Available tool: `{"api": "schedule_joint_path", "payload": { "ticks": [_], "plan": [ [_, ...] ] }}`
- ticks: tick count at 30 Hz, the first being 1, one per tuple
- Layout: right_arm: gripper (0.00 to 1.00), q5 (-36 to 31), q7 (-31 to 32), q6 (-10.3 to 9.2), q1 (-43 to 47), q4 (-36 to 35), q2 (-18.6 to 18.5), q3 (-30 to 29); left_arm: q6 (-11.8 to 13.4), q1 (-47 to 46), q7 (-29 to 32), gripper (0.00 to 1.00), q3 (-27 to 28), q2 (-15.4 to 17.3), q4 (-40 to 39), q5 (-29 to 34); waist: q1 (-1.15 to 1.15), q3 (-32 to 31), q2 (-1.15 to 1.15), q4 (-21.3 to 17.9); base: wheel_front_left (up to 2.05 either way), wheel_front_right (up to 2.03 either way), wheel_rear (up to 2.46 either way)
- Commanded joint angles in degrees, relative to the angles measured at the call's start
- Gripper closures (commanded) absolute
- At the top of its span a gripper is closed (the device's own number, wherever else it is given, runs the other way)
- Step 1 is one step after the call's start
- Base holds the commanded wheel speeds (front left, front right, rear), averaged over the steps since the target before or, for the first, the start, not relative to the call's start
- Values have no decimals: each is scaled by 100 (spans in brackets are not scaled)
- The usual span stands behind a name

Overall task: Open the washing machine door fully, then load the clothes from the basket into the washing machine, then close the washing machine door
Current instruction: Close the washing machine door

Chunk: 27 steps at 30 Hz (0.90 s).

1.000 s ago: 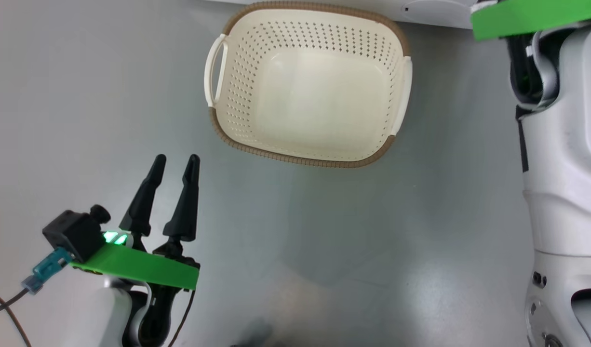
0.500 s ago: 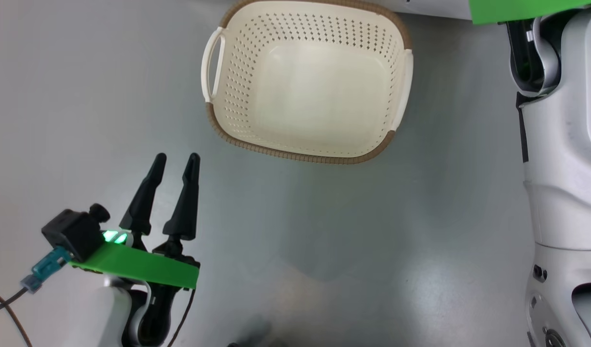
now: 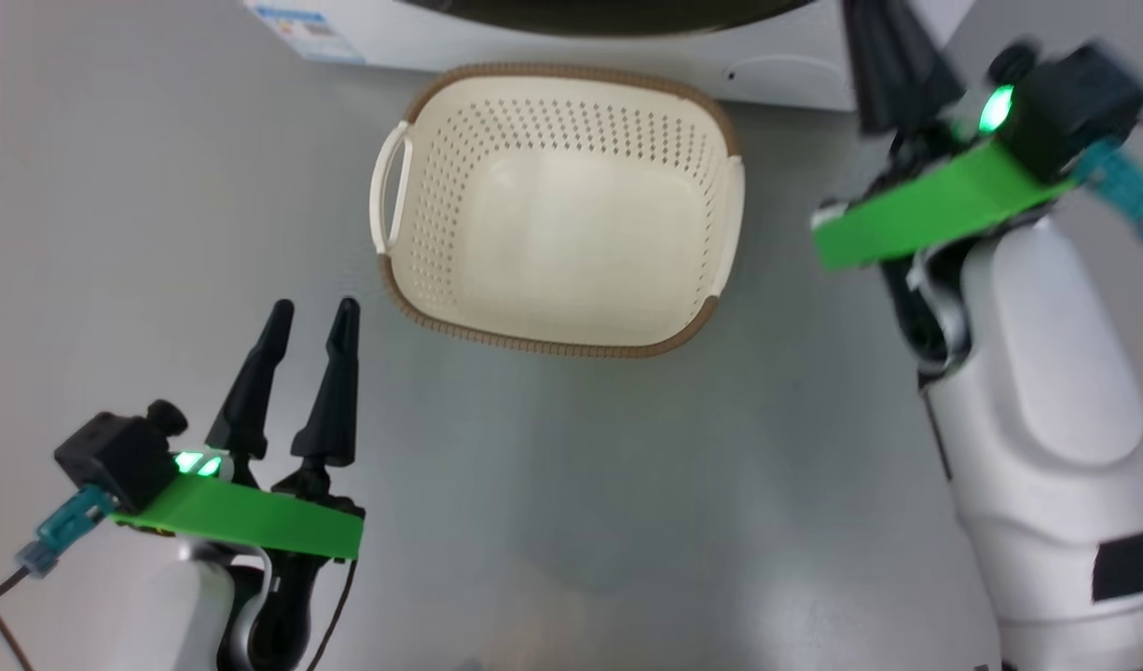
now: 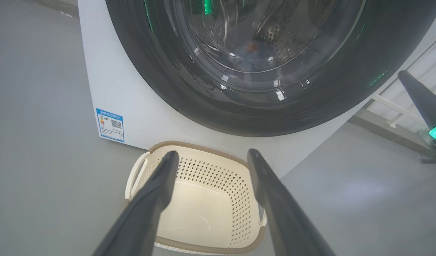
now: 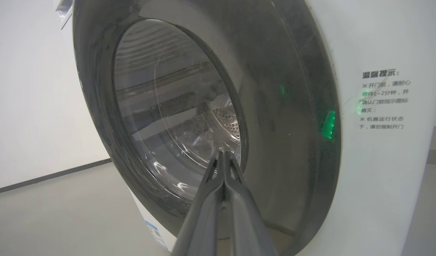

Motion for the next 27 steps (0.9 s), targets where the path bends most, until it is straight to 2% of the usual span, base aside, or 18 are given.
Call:
{"api": "schedule_joint_path", "payload": {
  "ticks": [1,10,11,12,13,27],
  "plan": [
    [100,-92,-17,-33,362,-154,200,231,-14,142,-36,0,289,242,-108,78,0,-294,0,-206,0,0,0],
    [100,63,-17,-33,1120,-227,200,338,-14,380,-36,0,438,277,-123,225,0,-671,0,-471,0,0,0],
    [82,76,-17,-33,1192,-246,200,348,-14,403,-36,0,453,274,-127,245,0,-712,0,-497,0,0,0],
    [55,93,-17,-33,1265,-260,200,362,-14,426,-36,0,468,270,-122,259,0,-753,0,-523,0,0,0],
    [0,107,-17,-33,1337,-267,200,368,-14,449,-36,0,484,266,-114,273,0,-796,0,-550,0,0,0],
    [0,-21,-17,-33,2486,-485,200,145,-14,841,-36,0,741,206,26,545,0,-1455,0,-1005,0,0,0]
  ]
}}
